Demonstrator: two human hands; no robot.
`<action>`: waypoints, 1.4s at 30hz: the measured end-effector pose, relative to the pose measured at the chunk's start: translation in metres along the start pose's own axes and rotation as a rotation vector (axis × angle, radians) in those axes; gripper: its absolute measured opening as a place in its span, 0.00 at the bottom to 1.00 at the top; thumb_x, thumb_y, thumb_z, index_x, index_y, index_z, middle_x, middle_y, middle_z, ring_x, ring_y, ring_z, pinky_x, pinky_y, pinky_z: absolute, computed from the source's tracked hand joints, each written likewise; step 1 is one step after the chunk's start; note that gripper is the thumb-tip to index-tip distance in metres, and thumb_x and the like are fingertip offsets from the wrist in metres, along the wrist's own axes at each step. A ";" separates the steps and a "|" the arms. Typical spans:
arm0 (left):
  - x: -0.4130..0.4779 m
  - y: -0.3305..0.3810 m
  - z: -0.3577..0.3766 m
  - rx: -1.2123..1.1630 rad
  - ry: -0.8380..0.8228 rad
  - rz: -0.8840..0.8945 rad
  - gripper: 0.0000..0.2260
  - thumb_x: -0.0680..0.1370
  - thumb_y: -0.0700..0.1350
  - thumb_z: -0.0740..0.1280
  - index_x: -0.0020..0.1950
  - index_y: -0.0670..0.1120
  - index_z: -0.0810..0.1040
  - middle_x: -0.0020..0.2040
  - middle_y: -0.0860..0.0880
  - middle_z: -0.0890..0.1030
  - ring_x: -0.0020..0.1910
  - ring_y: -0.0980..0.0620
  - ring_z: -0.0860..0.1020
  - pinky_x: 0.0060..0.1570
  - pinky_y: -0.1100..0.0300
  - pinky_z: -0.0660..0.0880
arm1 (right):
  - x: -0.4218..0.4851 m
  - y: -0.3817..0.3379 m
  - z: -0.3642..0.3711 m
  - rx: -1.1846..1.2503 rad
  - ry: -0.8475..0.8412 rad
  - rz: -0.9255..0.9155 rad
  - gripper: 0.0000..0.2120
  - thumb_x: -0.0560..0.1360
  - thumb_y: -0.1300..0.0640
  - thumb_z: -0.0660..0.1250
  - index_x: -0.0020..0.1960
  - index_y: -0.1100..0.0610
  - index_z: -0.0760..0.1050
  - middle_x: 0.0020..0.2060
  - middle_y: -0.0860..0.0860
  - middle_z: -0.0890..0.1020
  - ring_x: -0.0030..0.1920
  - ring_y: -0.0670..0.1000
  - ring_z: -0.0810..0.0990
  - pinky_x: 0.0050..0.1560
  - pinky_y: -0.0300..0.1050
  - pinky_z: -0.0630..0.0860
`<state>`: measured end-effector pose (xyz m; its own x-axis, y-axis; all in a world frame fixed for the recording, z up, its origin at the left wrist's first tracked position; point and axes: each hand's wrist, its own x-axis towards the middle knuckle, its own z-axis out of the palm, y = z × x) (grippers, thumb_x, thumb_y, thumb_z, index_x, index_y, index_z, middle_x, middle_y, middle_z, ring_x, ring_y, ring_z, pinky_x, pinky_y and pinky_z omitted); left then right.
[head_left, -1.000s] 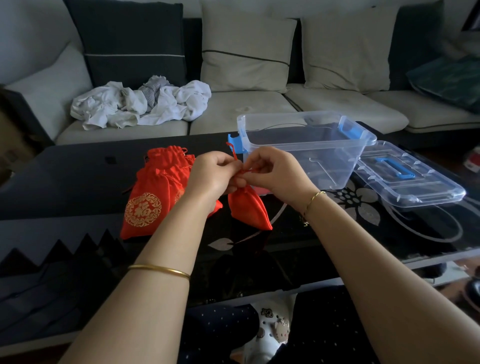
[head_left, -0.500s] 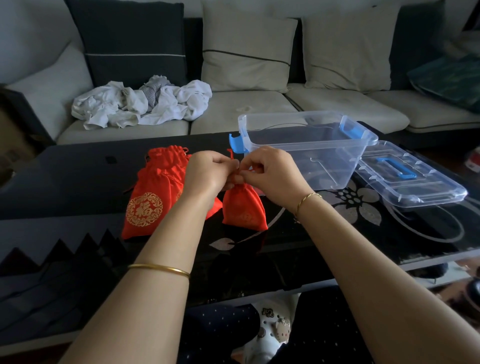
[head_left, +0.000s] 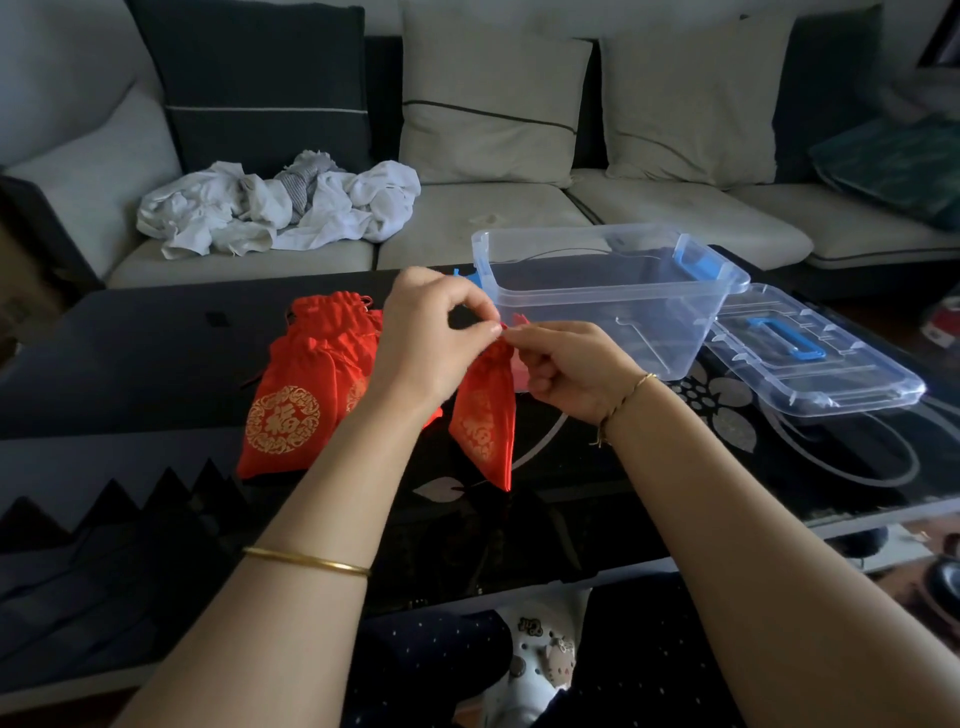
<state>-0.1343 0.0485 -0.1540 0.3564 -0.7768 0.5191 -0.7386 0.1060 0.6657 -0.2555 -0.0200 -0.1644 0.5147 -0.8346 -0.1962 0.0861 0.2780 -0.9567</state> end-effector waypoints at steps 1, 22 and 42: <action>-0.001 -0.001 0.003 0.073 -0.004 0.043 0.04 0.69 0.40 0.73 0.40 0.48 0.82 0.47 0.51 0.72 0.52 0.52 0.72 0.53 0.69 0.67 | 0.000 -0.001 0.000 0.005 -0.009 0.003 0.11 0.75 0.65 0.64 0.35 0.60 0.74 0.26 0.51 0.64 0.27 0.45 0.60 0.28 0.36 0.58; 0.003 -0.014 0.003 0.157 -0.069 -0.012 0.04 0.77 0.37 0.62 0.43 0.41 0.74 0.39 0.49 0.75 0.36 0.54 0.72 0.34 0.69 0.66 | 0.008 0.001 -0.025 -0.401 0.186 -0.216 0.04 0.73 0.60 0.69 0.41 0.59 0.79 0.35 0.51 0.78 0.30 0.45 0.70 0.33 0.38 0.70; 0.013 -0.020 0.016 -0.462 -0.074 -0.369 0.08 0.80 0.37 0.60 0.42 0.45 0.72 0.40 0.46 0.79 0.33 0.54 0.79 0.31 0.65 0.75 | -0.003 0.007 -0.043 -0.803 -0.114 -0.219 0.04 0.72 0.64 0.69 0.46 0.57 0.78 0.35 0.47 0.80 0.28 0.33 0.77 0.29 0.23 0.68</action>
<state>-0.1241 0.0262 -0.1690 0.4888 -0.8534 0.1811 -0.2418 0.0669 0.9680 -0.2928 -0.0360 -0.1799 0.6440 -0.7650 -0.0067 -0.4168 -0.3435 -0.8416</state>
